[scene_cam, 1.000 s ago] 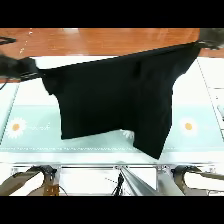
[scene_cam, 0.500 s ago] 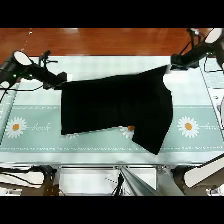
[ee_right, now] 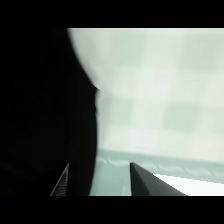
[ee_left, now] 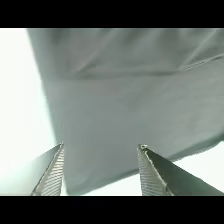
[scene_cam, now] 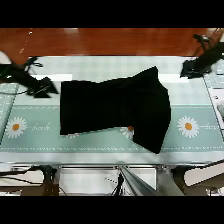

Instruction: Fold the shirts.

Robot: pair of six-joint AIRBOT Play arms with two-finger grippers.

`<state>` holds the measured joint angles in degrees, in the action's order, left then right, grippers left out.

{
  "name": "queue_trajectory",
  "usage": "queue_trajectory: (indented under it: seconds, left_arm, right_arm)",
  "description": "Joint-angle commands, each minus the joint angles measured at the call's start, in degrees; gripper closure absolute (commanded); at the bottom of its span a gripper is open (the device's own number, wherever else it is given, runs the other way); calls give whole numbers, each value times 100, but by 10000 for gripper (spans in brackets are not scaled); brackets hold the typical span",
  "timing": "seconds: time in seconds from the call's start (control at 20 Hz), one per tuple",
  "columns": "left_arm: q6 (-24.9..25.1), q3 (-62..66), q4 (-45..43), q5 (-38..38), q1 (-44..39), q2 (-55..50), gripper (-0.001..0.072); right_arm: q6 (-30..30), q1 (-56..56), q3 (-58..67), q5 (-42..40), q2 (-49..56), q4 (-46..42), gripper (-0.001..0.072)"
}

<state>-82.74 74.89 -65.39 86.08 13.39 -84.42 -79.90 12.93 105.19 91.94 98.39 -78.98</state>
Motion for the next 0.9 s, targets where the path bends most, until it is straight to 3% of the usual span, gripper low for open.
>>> queue_trajectory:
  seconds: [0.0,0.2,0.25,0.35,0.6,0.85]
  left_arm:
    - [302,-1329,-153,225,737,1067,160]
    - [546,-3268,31,168,1550,1563,129]
    - [625,-3598,129,105,1620,1545,81]
    - [730,-4059,138,-205,1622,1504,81]
    - [922,-4426,962,-1161,1526,1445,90]
    - [920,-4426,1644,-1873,835,1067,91]
  right_arm:
    - [111,623,-737,39,-625,271,256]
    - [496,1250,-2055,-457,-1202,1386,255]
    - [555,1322,-2302,-505,-1276,1495,255]
    - [629,1344,-2699,-579,-1357,1508,256]
    - [822,1333,-3130,-809,-1362,1755,256]
    - [863,1333,-3152,-901,-1362,1757,256]
